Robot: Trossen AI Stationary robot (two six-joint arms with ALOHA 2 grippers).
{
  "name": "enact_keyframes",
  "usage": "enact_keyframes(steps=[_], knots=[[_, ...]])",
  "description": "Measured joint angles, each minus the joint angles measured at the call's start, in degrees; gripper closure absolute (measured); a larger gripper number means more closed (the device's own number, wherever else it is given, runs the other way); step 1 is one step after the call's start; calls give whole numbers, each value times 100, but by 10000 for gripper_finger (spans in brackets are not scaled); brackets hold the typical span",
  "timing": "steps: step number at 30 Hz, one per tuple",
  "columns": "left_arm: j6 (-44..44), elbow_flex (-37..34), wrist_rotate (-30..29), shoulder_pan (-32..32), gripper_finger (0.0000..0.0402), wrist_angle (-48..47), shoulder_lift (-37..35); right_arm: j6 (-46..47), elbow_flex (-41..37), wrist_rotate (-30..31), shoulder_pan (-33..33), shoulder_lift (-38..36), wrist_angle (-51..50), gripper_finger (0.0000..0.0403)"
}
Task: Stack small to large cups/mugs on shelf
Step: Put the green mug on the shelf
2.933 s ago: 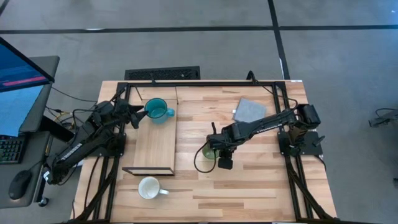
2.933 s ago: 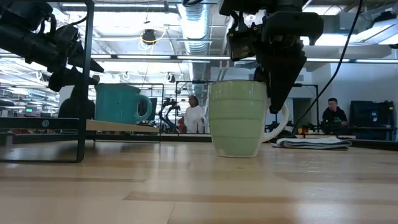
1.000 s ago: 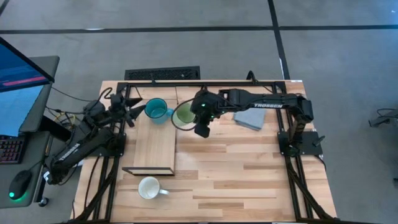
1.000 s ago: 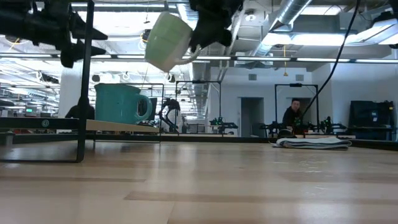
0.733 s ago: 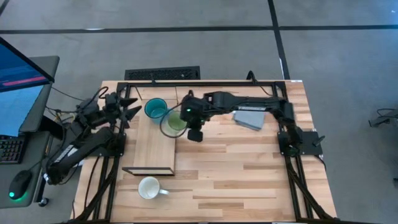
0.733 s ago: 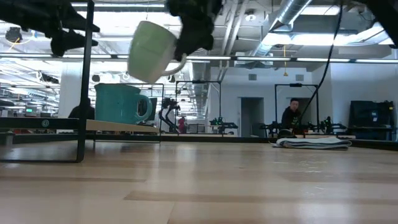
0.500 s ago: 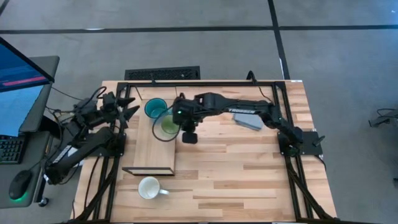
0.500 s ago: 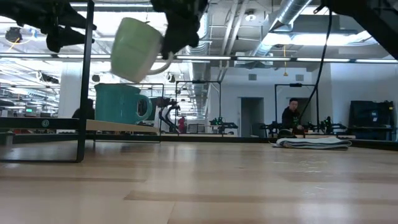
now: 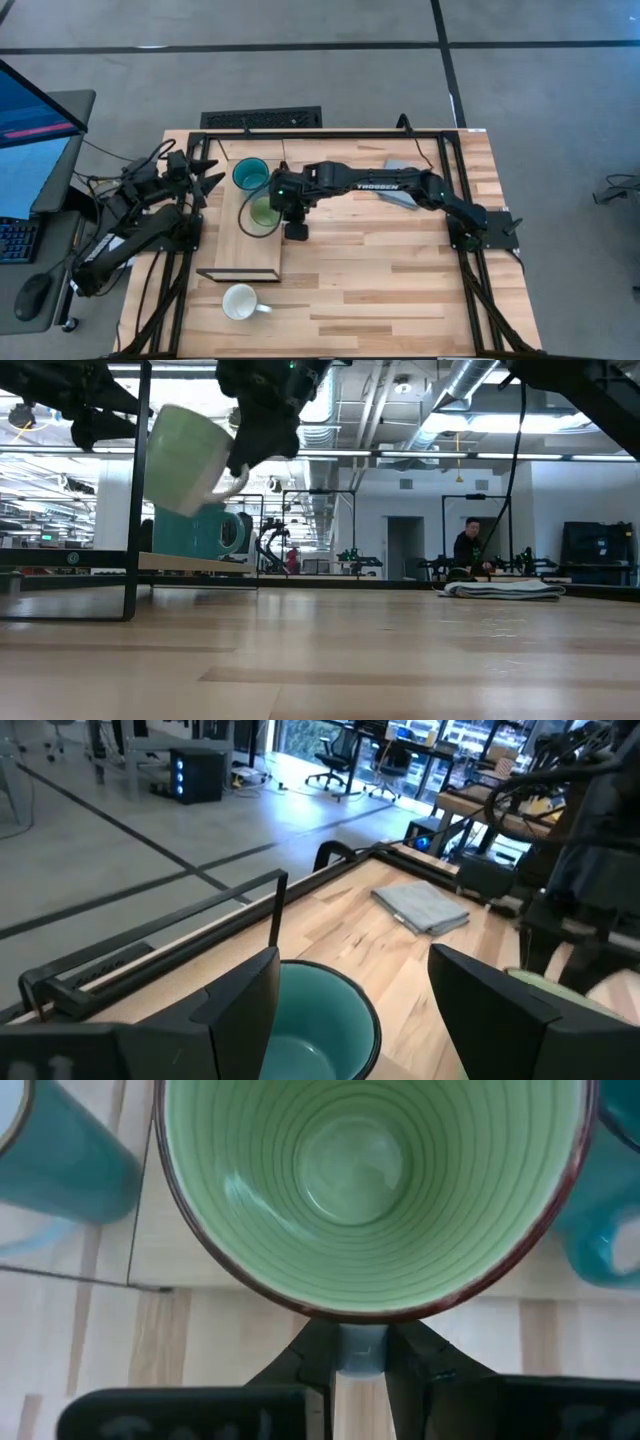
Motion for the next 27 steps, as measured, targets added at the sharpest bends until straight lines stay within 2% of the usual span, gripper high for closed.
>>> enact_keyframes(steps=[14,27], knots=[[-2,-2,0,0,154,-2,0,151,-7,19,-71,435,207,335],[-2,-4,13,-1,154,-3,0,149,-7,2,-96,432,372,335]])
